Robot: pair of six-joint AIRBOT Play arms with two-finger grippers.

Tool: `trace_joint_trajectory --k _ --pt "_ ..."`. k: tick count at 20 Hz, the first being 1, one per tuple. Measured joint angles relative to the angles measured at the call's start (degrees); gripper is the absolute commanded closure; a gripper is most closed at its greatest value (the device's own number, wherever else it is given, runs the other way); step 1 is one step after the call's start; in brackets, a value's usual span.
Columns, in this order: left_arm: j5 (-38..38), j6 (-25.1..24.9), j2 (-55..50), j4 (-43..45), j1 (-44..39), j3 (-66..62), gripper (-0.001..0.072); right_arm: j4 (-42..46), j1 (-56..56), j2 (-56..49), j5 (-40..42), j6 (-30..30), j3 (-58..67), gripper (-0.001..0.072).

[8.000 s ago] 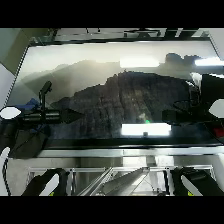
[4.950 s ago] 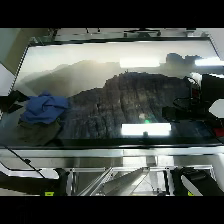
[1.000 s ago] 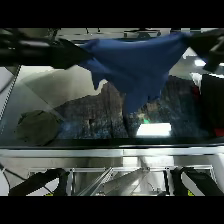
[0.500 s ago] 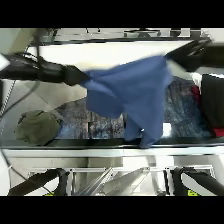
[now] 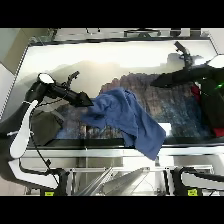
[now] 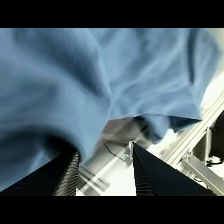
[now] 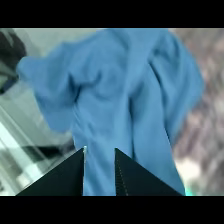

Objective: Fold the shirts.

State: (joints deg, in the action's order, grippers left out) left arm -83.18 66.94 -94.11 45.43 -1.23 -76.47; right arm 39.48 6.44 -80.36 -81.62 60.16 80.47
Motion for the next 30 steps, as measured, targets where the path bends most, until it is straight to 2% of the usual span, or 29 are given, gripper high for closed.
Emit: trace_joint_trajectory --k 1,2,3,4,7,10,15,21,22,23,30 --pt "-0.09 -0.42 -1.38 0.0 1.84 0.11 0.0366 1.11 1.62 1.84 -0.68 1.64 -1.73 0.048" --pt "-0.2 -1.09 -2.54 0.02 3.58 0.2 0.0366 2.78 3.34 4.52 -1.2 3.65 -4.44 0.0328" --pt "-0.07 -1.66 -3.45 0.02 5.03 0.24 0.0366 4.92 4.98 7.78 -1.51 6.08 -7.96 0.0135" --pt "0.04 -2.25 -4.2 0.02 6.25 0.28 0.0366 7.39 6.32 11.13 -1.62 8.76 -11.82 0.0073" --pt "0.48 -3.89 -5.9 0.07 8.44 -0.72 0.0366 15.74 8.94 21.53 -1.81 18.71 -25.53 0.0073" --pt "0.35 -4.94 -8.02 0.04 8.7 -4.04 0.0366 18.58 9.88 29.59 0.04 26.03 -40.13 0.0076" --pt "-3.58 -4.52 -11.76 2.4 6.43 -7.43 0.0366 16.33 10.29 34.42 4.59 30.32 -58.21 0.0076" --pt "-3.39 -4.5 -12.79 3.02 1.16 -6.99 0.0366 14.12 10.27 34.1 10.73 30.18 -66.1 0.0088" --pt "-3.32 -4.66 -12.85 2.75 0.17 -6.97 0.0367 12.96 9.99 33.42 11.58 29.05 -66.42 0.0212" --pt "-2.99 -4.7 -12.87 2.71 -0.66 -6.97 0.0366 11.56 9.35 32.44 12.57 27.74 -66.71 0.0294" --pt "-2.84 -5.07 -12.94 2.6 -3.1 -6.97 0.0366 1.55 5.14 22.49 18.34 17.9 -67.21 0.0294"
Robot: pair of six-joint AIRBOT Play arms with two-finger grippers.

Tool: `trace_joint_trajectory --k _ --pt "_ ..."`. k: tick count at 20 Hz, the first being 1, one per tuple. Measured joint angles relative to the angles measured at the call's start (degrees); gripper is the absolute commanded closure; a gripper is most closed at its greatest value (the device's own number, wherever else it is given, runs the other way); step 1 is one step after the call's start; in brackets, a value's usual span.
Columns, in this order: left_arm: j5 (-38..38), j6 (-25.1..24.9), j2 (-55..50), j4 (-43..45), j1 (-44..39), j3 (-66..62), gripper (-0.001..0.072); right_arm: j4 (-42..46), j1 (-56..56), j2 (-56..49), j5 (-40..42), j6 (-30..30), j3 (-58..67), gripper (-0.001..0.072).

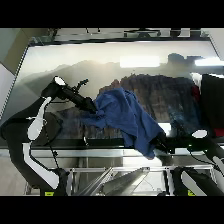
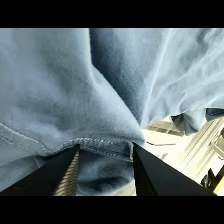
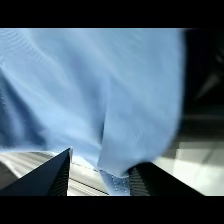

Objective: Fold the shirts.

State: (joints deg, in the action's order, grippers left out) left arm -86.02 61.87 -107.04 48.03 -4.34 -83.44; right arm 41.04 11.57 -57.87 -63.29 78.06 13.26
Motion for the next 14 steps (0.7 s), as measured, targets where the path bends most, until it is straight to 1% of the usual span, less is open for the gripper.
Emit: trace_joint_trajectory --k 2,3,4,5,6,7,10,14 --pt "-1.42 0.02 0.0 0.0 0.83 -0.07 0.0366 -1.51 -0.28 -1.73 0.66 -2.08 -0.04 0.0295" --pt "-2.23 0.04 0.0 0.02 1.51 -0.33 0.0366 -2.05 -0.37 -2.27 0.92 -2.93 -0.04 0.0374" --pt "-3.17 0.15 0.0 0.02 2.12 -0.68 0.0366 -2.03 -0.44 -2.64 1.4 -3.74 -0.09 0.0503" --pt "-4.04 0.2 0.02 0.02 2.67 -1.18 0.0366 -1.77 -0.5 -2.95 2.03 -4.35 -0.17 0.0553" --pt "-4.96 0.39 0.07 0.0 2.97 -1.66 0.0366 -1.77 -0.55 -3.13 2.58 -4.85 -0.17 0.0643" --pt "-5.86 0.61 0.2 0.0 3.06 -2.05 0.0365 -2.01 -0.55 -3.28 3.19 -5.27 -0.17 0.0691" --pt "-7.02 1.05 1.07 0.98 1.81 -2.75 0.0366 -2.56 -0.57 -3.48 3.76 -6.01 -0.17 0.0691" --pt "-6.43 1.53 2.25 7.69 -2.12 -3.04 0.0365 -2.62 -0.57 -3.54 3.89 -7.08 -0.17 0.0691"
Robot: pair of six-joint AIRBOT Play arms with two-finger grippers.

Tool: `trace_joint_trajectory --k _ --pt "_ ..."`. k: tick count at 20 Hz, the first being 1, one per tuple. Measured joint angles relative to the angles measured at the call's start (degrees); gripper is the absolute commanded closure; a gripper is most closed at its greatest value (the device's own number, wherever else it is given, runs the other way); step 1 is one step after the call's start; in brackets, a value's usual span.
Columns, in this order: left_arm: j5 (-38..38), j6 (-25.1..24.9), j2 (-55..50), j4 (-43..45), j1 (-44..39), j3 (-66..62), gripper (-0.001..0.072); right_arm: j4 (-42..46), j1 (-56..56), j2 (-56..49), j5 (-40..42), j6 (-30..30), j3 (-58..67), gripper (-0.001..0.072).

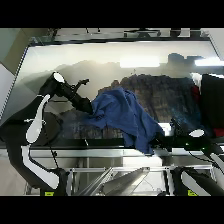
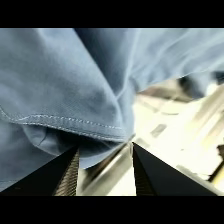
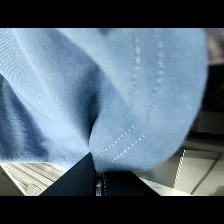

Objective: Fold the shirts.

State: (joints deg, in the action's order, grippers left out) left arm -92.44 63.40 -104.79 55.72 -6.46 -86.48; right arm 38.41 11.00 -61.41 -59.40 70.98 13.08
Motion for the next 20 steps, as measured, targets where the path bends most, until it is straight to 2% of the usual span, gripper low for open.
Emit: trace_joint_trajectory --k 6,7,8,12,15,17,20 --pt "8.28 1.53 -1.27 4.72 -6.38 -0.04 0.0379 -0.37 0.0 0.0 0.52 -1.07 0.0 0.0692" --pt "9.68 1.99 -1.7 5.03 -7.3 -0.04 0.0646 -0.57 0.0 0.0 0.59 -1.62 0.02 0.0692" --pt "10.71 2.23 -2.03 5.31 -8.02 -0.04 0.068 -1.07 0.0 0.0 0.7 -2.16 0.04 0.0692" --pt "10.82 5.18 -2.4 6.88 -8.55 -2.64 0.068 -2.21 0.28 0.28 0.28 -5.11 3.85 0.0693" --pt "6.29 6.27 0.59 5.88 -6.58 -8.09 0.068 -5.79 2.38 2.97 -7.96 -6.54 13.79 0.0693" --pt "3.91 6.21 5.18 0.7 -3.93 -12.72 0.0679 -10.19 5.95 5.49 -13.29 -7.17 24.48 0.0693" --pt "2.21 4.94 13.49 -15.23 2.25 -21.18 0.0679 -19.15 13.29 7.85 -19.61 -7.58 44.37 0.0693"
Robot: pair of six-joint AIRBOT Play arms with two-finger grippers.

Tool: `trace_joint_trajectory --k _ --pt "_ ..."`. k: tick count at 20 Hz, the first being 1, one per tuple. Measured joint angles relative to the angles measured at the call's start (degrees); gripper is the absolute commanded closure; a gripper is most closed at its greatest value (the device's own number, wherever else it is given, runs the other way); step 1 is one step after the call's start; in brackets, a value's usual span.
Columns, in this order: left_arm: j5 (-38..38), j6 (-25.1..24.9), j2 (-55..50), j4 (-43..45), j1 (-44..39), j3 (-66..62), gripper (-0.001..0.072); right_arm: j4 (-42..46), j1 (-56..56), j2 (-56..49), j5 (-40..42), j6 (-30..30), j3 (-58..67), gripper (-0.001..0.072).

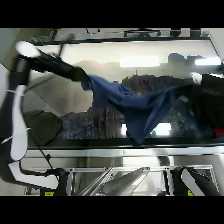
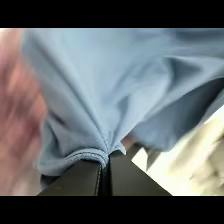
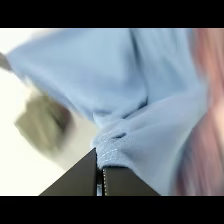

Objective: Fold the shirts.

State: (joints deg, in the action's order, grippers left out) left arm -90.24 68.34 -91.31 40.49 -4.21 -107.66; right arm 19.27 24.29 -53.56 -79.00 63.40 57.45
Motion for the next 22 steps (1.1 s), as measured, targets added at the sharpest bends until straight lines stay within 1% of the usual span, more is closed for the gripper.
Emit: trace_joint_trajectory --k 3,5,7,10,13,15,17,19,21,22 --pt "-0.33 -1.55 8.24 -21.33 7.85 -7.74 0.0678 -8.63 6.6 0.9 -3.54 -0.04 19.12 0.0693" --pt "-0.31 -2.43 13.51 -32.35 13.35 -10.23 0.0677 -12.9 10.38 1.38 -4.48 -0.04 30.58 0.0693" --pt "-0.04 -2.84 18.56 -39.26 18.82 -11.15 0.0676 -15.08 13.18 1.99 -4.48 -0.04 38.91 0.0693" --pt "2.21 -4.37 25.62 -44.33 25.77 -8.11 0.0676 -15.47 15.74 2.84 -2.91 -0.92 47.01 0.0693" --pt "5.16 -7.34 29.22 -45.77 29.64 -2.84 0.0676 -12.02 15.85 1.95 -1.4 -1.51 49.86 0.0693" --pt "6.6 -8.74 28.35 -44.02 29.16 0.15 0.0675 -8.92 13.4 -0.04 -0.79 -1.62 49.68 0.0693" --pt "7.91 -9.53 24.28 -39.47 26.01 2.1 0.0675 -3.45 8.41 -3.15 -0.09 -1.77 47.71 0.0693" --pt "8.7 -9.94 18.67 -33.99 22.27 2.93 0.0675 4.72 2.03 -7.58 1.9 -1.75 43.8 0.0693" --pt "9.62 -9.9 10.58 -27.21 18.47 3.43 0.0669 13.42 -3.56 -13.31 5.09 -1.14 38.84 0.0691" --pt "9.81 -9.77 6.6 -24.35 17.07 3.58 0.0609 16.96 -5.57 -16.46 6.86 -0.57 36.52 0.0643"
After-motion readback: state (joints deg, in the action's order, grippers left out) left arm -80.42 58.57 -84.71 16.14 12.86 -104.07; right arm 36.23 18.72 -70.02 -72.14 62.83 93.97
